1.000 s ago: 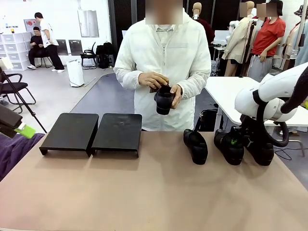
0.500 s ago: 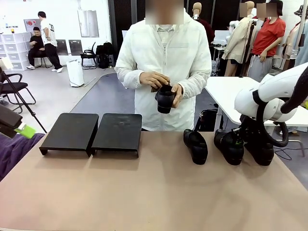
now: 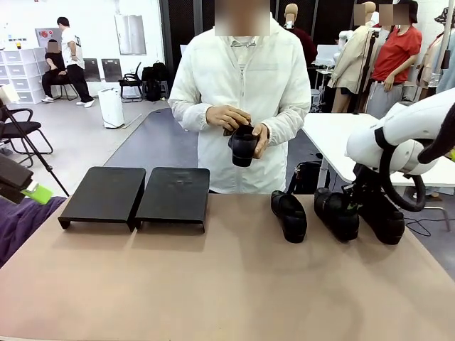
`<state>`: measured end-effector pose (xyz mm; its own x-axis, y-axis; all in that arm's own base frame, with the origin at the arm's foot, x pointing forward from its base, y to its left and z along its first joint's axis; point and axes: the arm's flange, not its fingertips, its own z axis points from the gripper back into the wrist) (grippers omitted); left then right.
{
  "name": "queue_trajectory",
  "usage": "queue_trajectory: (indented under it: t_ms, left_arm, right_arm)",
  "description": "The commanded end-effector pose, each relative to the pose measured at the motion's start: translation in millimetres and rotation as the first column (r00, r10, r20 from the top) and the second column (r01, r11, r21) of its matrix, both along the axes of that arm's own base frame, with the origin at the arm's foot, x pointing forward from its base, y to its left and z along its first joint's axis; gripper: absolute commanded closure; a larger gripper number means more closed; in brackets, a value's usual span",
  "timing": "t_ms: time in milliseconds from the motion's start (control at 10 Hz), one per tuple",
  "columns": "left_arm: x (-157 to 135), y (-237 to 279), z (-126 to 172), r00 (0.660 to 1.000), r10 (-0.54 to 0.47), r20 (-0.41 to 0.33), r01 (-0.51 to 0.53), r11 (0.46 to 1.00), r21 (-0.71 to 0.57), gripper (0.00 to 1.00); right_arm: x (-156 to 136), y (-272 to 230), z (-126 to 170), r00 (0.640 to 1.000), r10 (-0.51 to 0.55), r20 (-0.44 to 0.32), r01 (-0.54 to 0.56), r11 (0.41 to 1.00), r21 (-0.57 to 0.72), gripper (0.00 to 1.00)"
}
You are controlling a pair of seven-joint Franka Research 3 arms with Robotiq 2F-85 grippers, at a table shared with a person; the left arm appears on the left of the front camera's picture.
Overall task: Organize the shoes by placing them on the stand.
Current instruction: Pick up one Shoe and place it in the middle of the table.
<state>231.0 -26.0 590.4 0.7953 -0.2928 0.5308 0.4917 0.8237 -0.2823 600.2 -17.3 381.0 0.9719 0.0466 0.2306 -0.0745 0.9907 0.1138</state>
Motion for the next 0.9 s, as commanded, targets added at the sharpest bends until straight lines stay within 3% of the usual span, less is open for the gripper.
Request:
queue_trajectory:
  t_ms: [0,100,200,300,400,600,800]
  left_arm:
    - [0.1,1.8,1.5,1.0,-0.017,-0.002,0.017,1.0,-0.014,0.0]
    - [0.1,1.8,1.5,1.0,-0.017,-0.002,0.017,1.0,-0.014,0.0]
    - [0.1,1.8,1.5,1.0,-0.017,-0.002,0.017,1.0,-0.014,0.0]
    - [0.1,1.8,1.5,1.0,-0.017,-0.002,0.017,1.0,-0.014,0.0]
    - [0.1,1.8,1.5,1.0,-0.017,-0.002,0.017,1.0,-0.014,0.0]
    - [0.1,1.8,1.5,1.0,-0.017,-0.002,0.017,1.0,-0.014,0.0]
    - [0.1,1.8,1.5,1.0,-0.017,-0.002,0.017,1.0,-0.014,0.0]
  right_arm:
    - [-12.7,-4.0,21.4,0.996,0.049,0.069,-0.05,0.999,0.009,1.0]
    - [-68.8,17.3,81.7,0.985,0.082,0.15,-0.093,0.994,0.063,1.0]
    - [-101.0,23.3,123.8,0.982,0.178,0.065,-0.188,0.965,0.185,1.0]
    - [-135.6,27.8,163.2,0.986,0.161,-0.033,-0.15,0.965,0.217,1.0]
    - [-175.5,33.3,196.4,0.993,0.093,-0.077,-0.07,0.963,0.262,1.0]
    - [-260.7,30.5,233.6,1.0,0.012,-0.01,-0.009,0.966,0.258,1.0]
    - [-305.9,21.0,233.2,0.993,-0.115,-0.004,0.112,0.959,0.262,1.0]
